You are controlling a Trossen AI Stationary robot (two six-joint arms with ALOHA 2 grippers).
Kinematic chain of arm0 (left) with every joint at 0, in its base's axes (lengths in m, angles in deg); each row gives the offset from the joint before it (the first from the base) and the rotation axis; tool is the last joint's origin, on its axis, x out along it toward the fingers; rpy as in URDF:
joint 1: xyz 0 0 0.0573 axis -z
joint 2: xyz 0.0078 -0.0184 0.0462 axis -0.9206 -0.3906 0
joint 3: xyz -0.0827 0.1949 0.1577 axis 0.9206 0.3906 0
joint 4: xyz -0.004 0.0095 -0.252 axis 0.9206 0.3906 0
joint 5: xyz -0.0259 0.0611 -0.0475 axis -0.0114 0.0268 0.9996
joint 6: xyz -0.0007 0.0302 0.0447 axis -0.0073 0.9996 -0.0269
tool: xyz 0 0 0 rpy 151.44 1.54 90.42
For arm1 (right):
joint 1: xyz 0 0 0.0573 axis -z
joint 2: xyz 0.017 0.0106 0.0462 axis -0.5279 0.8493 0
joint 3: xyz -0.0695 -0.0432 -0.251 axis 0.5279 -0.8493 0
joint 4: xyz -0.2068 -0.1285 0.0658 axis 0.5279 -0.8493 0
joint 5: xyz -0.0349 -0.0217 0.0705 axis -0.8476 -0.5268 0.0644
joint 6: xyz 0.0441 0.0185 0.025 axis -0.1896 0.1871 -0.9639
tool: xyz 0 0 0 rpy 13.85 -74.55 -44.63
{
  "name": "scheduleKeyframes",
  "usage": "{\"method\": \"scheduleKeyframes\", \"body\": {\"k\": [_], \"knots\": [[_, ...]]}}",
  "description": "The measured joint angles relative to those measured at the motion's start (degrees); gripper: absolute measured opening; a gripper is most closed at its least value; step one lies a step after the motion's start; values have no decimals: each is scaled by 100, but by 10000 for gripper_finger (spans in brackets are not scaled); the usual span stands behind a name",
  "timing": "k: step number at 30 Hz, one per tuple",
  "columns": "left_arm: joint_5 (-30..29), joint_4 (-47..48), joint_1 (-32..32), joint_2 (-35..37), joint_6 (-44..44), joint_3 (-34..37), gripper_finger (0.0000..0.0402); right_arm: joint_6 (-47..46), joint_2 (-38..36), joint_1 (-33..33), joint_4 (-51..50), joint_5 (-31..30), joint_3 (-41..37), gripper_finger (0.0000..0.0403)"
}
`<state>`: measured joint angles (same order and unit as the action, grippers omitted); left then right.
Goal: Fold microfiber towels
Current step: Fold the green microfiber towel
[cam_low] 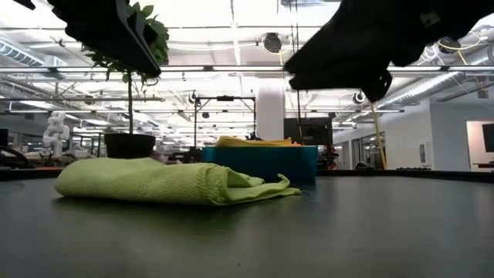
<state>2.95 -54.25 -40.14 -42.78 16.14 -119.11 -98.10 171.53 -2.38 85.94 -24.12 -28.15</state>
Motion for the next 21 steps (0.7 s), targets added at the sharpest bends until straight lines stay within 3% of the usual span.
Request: {"method": "scheduleKeyframes", "body": {"k": [11,14,17,21], "knots": [[-2,29,-50,-4,-150,0,49,-192,340,156,15,118,0,125],[-317,-66,5,-2,-141,49,49,-232,341,157,9,176,0,125],[-737,-382,95,5,-146,402,49,-229,341,153,49,176,0,125],[-562,-1232,77,210,-332,1202,49,-225,341,153,11,185,0,125]]}}
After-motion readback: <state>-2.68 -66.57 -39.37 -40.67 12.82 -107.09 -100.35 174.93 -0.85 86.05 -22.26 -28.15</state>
